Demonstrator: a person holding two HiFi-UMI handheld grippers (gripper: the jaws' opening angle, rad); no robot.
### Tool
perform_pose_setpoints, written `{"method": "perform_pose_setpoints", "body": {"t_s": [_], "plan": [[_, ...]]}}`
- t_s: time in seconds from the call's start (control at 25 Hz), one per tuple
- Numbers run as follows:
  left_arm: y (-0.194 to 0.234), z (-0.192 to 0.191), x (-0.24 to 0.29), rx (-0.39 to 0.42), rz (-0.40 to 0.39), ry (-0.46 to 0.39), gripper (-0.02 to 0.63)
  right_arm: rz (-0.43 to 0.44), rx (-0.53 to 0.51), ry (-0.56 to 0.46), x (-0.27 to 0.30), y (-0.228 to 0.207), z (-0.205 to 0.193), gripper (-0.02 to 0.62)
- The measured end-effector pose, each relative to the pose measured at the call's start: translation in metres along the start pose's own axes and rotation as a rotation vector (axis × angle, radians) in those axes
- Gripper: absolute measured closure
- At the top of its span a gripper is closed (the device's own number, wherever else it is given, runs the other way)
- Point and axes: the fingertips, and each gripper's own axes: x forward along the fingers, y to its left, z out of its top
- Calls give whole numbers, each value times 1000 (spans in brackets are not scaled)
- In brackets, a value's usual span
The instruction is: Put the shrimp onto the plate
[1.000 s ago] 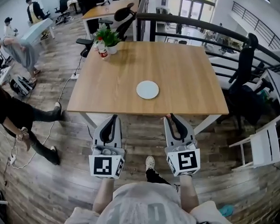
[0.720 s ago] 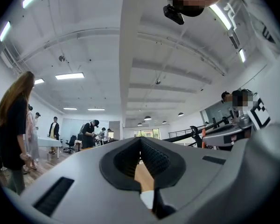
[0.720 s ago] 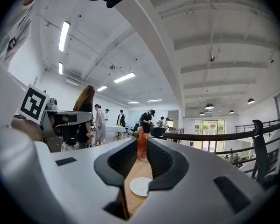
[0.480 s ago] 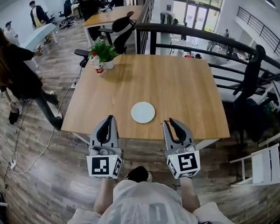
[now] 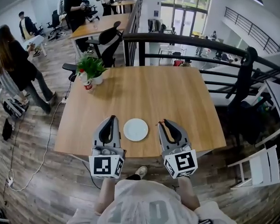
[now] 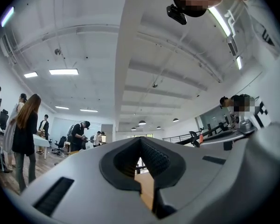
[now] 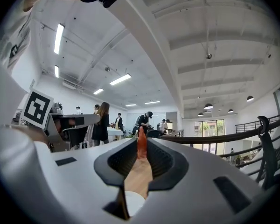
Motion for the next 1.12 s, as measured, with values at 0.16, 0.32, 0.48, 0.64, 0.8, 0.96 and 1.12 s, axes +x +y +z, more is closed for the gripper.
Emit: {"method": "perform_pose_setpoints", "body": {"t_s": [0.16, 0.32, 0.48, 0.64, 0.8, 0.96, 1.12], "plan": [[13, -8, 26, -5, 2, 1, 597, 16, -36, 3, 31, -6, 1, 528], [24, -19, 46, -4, 13, 3, 597, 48, -59, 3, 57, -9, -2, 528], [39, -31, 66, 10, 5, 17, 597, 83, -62, 36, 93, -7, -19, 528], [52, -53, 67, -1, 25, 85, 597, 147, -34, 153, 116, 9, -58, 528], [64, -66, 67, -3, 47, 118, 597, 253, -37, 281, 134, 32, -106, 528], [76, -74, 64, -13, 70, 134, 597, 368, -49, 413, 146, 53, -156, 528], [85, -89, 58, -35, 99, 194, 597, 475, -94, 530, 156, 70, -196, 528]]}}
